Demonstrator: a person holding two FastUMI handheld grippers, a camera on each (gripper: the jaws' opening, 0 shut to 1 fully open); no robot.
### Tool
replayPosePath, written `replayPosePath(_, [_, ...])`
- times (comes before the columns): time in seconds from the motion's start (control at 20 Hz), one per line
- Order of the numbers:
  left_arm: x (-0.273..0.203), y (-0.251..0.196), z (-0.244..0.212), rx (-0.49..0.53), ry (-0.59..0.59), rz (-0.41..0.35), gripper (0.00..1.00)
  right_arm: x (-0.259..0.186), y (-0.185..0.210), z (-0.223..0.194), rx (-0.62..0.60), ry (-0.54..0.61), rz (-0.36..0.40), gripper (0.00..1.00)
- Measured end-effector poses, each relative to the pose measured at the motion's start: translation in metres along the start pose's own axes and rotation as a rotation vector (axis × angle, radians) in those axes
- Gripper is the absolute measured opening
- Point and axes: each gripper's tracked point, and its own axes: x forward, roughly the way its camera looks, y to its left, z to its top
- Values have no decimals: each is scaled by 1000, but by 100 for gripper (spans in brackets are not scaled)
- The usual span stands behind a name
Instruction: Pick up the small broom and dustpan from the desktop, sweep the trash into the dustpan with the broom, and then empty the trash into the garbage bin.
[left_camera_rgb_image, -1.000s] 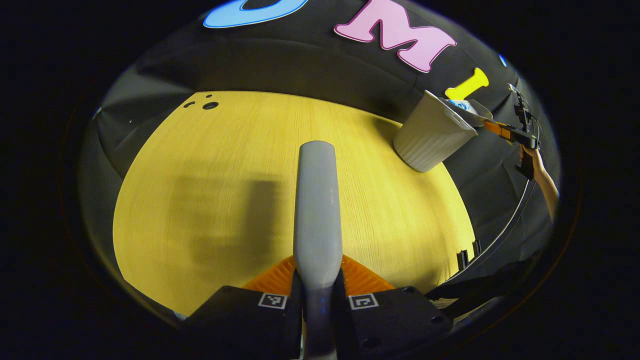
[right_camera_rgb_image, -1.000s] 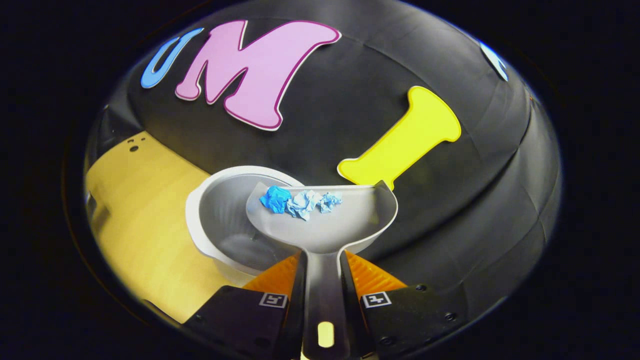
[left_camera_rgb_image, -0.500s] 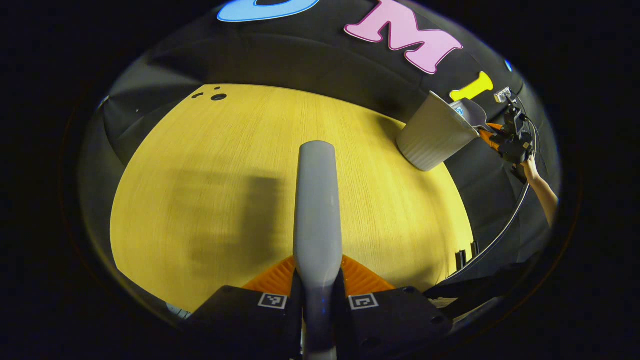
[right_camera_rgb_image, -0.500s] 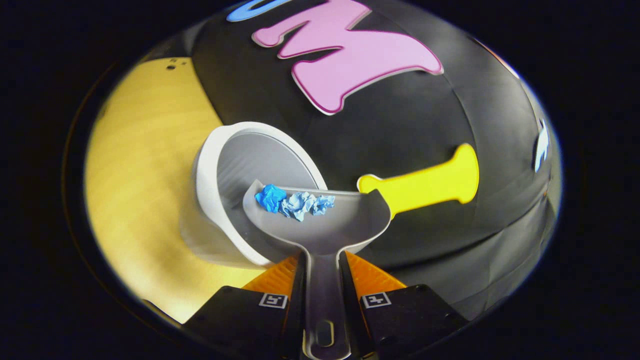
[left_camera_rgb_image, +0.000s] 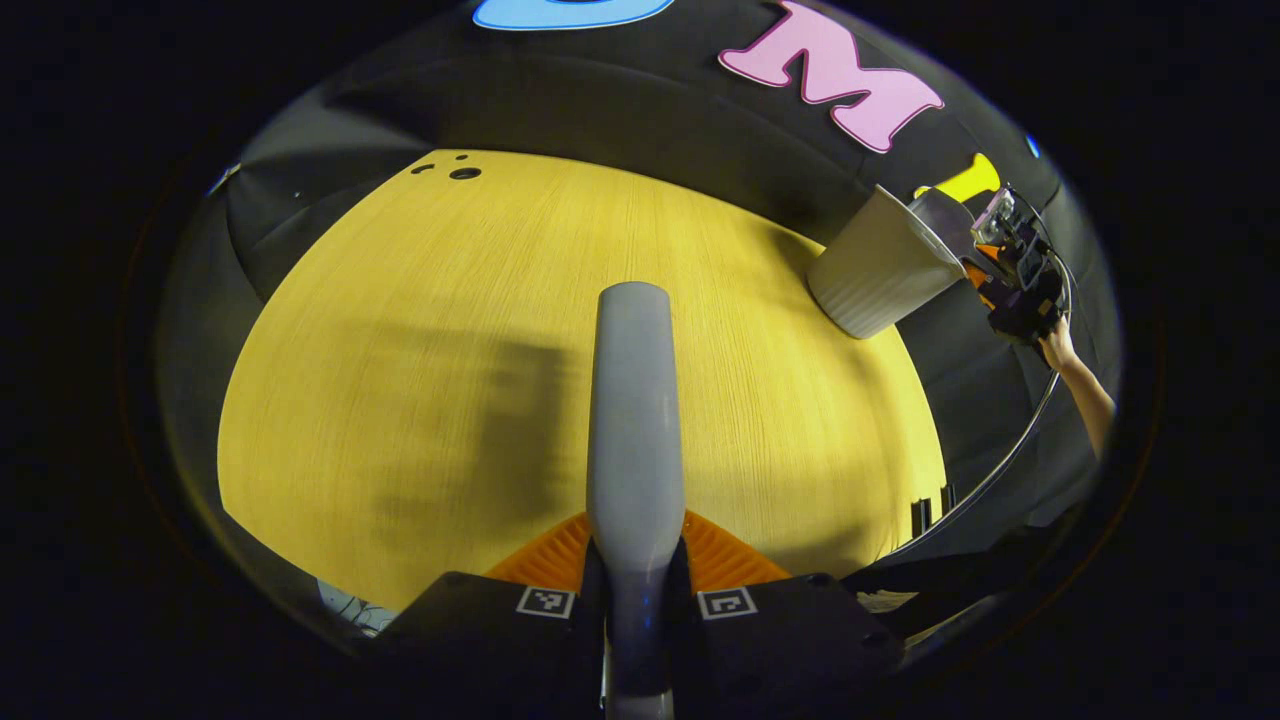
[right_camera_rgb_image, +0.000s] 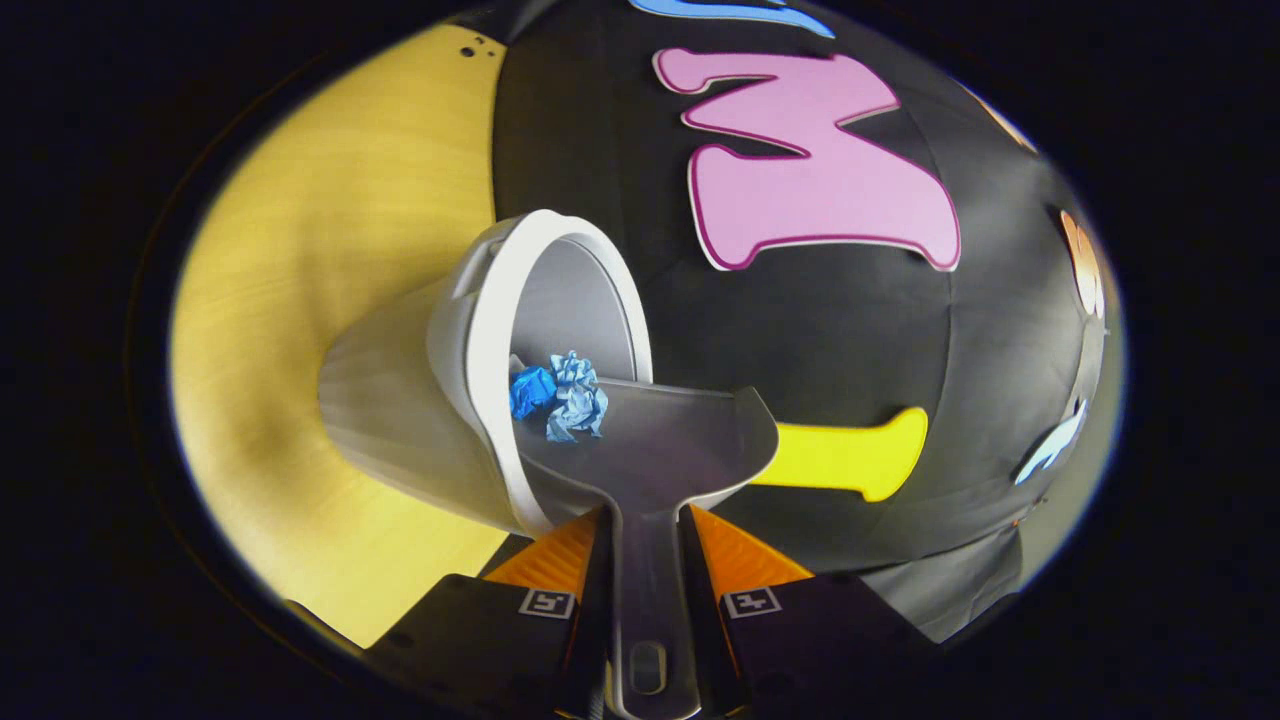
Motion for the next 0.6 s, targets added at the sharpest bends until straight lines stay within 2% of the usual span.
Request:
replayPosePath(0.25, [1,2,-7,10,17,2,30,-5,3,13,-269,-51,-15,39])
replayPosePath(0.35, [2,2,-7,17,20,0,34,-4,4,17,-391,-74,-19,39])
replayPosePath(0.4, [2,2,-7,21,21,-3,30,-2,4,20,-438,-81,-18,39])
replayPosePath(0.45, [3,2,-7,24,22,-4,30,-3,6,22,-466,-86,-14,39])
replayPosePath(0.6, [4,2,-6,27,21,-4,30,-2,5,16,-412,-52,12,39])
